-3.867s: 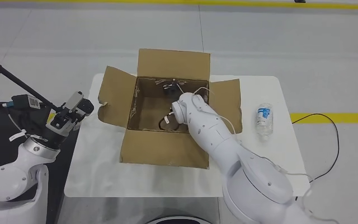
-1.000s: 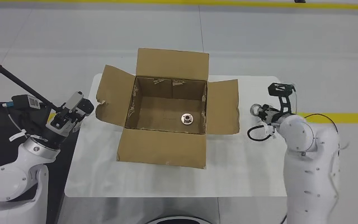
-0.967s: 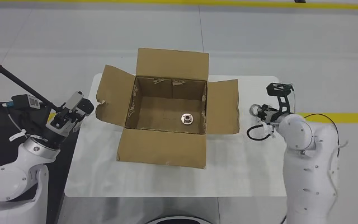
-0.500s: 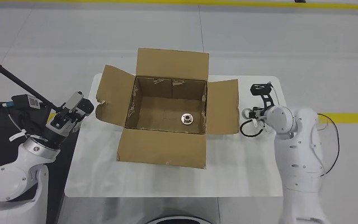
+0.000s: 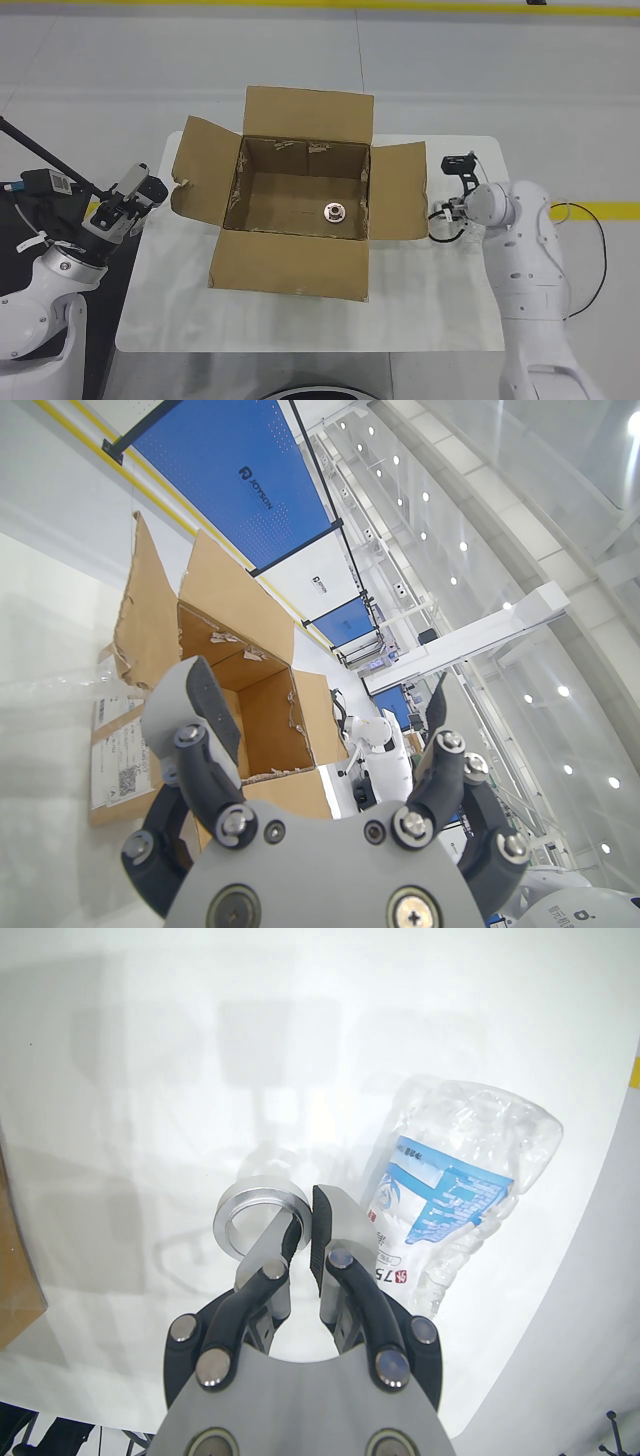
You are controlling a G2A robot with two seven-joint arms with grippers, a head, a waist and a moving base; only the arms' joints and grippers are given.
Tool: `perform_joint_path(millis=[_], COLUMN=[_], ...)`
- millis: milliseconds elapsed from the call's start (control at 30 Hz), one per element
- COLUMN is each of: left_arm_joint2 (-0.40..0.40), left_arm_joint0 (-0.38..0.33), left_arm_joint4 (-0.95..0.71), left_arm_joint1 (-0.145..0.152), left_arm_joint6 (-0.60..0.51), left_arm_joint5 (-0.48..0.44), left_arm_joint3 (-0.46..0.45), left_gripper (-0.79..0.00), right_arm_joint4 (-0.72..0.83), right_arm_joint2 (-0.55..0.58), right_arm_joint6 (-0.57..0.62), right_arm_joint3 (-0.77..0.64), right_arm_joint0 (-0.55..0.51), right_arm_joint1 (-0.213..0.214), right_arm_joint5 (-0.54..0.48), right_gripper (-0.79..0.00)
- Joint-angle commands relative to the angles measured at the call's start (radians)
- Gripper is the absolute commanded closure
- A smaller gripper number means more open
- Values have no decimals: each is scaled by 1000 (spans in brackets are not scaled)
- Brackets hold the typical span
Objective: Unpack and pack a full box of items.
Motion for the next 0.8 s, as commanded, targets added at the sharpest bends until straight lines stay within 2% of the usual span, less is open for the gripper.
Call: perform_joint_path(millis=[0,200,333,667,767], left_arm_joint2=[0,0,0,0,0], left_arm_joint0=[0,0,0,0,0], left_arm_joint4=[0,0,0,0,0], left_arm_joint1=[0,0,0,0,0], left_arm_joint6=[0,0,0,0,0], left_arm_joint5=[0,0,0,0,0], left_arm_joint3=[0,0,0,0,0], left_gripper=[-785,-785,-785,-785,-785], right_arm_joint4=[1,5,7,25,34], right_arm_joint2=[-3,-12,-19,-26,-25], right_arm_joint6=[-1,-5,-5,-4,-5], right_arm_joint3=[17,58,72,78,66], right_arm_joint0=[6,19,23,24,17], right_arm_joint1=[1,4,6,12,15], right_arm_joint5=[3,8,13,26,31], right_gripper=[0,0,-65,-120,-166])
